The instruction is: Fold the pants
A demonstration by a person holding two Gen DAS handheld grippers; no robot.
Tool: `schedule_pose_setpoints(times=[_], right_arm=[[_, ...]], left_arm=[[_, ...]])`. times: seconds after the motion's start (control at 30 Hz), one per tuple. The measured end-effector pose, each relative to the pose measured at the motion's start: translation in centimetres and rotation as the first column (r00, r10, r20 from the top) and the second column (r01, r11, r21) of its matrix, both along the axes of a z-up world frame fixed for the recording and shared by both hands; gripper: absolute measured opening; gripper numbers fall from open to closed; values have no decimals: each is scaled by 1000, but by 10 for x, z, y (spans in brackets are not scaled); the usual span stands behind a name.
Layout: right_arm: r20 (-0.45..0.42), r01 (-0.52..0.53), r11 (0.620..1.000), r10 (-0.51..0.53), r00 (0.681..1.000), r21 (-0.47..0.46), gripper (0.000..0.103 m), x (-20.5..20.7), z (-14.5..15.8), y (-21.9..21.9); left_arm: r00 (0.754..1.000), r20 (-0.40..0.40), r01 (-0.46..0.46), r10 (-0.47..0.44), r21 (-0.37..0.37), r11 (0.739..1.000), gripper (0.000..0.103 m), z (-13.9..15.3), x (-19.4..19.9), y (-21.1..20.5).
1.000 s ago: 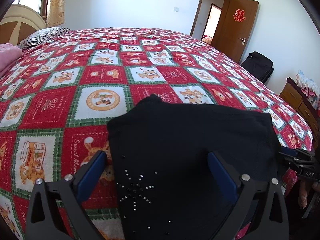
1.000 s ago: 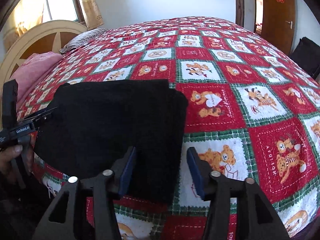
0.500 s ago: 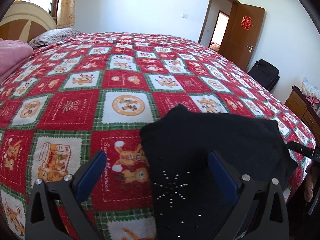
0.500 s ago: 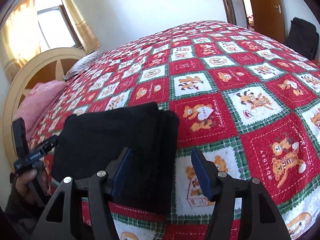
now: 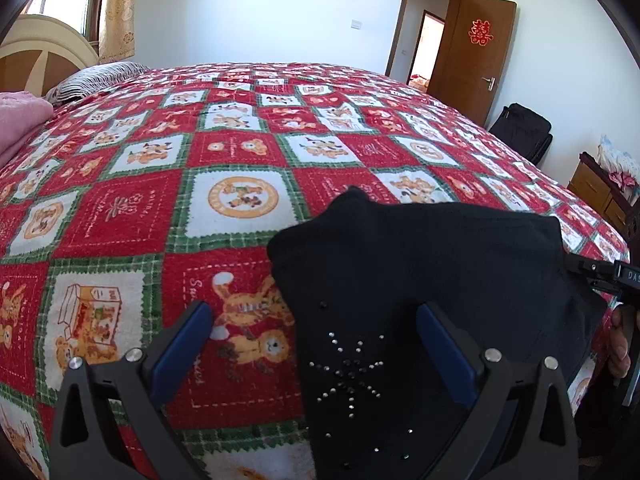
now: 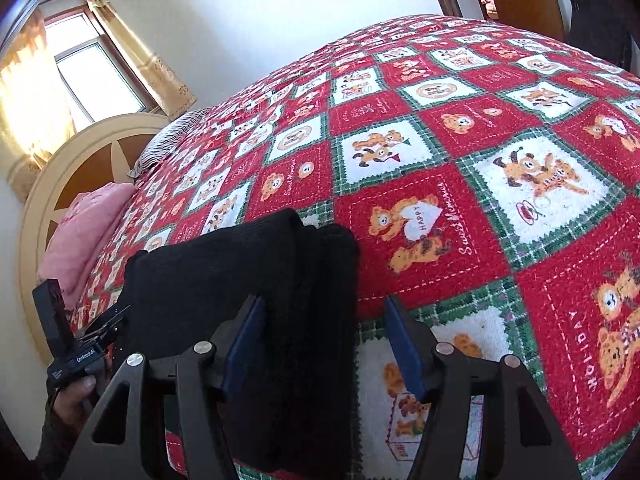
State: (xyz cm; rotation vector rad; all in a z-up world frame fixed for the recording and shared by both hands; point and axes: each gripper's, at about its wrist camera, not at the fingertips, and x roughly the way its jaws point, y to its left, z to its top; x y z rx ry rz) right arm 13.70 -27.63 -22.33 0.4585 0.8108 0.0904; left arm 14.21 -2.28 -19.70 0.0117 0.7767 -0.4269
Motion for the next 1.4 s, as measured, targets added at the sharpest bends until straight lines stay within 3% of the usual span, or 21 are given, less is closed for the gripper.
schedule_pose_setpoints(times=[0.4,0.73,0.9,0.97,1.1,1.17,1.2,1.23,1.4], right_arm=[[16,-22,1000,22,1000,9,59,-1,-2,-2],[22,-14,998,13,1000,59,52,-3,-3,-9],[18,-22,997,21,1000,69,52,-2,-5,-9],[20,-36,995,34,999,89,45,-2,-6,-7],[19,-58,993,56,998,99,42,-1,-8,-1],[24,-61,992,59,998,111,33,-1,-6,-2],[28,-64,992,61,998,111,31,-2,-6,-1],[35,-66,993,63,997,103,29,-3,-4,1],[89,-78,996,75,993,34,25,-12,15,13]], left_arm=[[1000,23,10,-10,-24,1000,102,2,-5,2],[999,18,43,-43,-52,998,77,7,-11,-4],[998,22,60,-58,-89,994,77,2,-10,-3],[998,18,63,-61,-115,991,80,0,-8,0],[997,22,71,-69,-129,989,78,1,-9,1],[997,28,72,-69,-131,989,69,3,-10,1],[997,30,80,-76,-135,988,46,3,-10,1],[996,25,91,-88,-143,986,33,4,-9,1],[996,11,91,-90,-173,981,16,6,-8,7]])
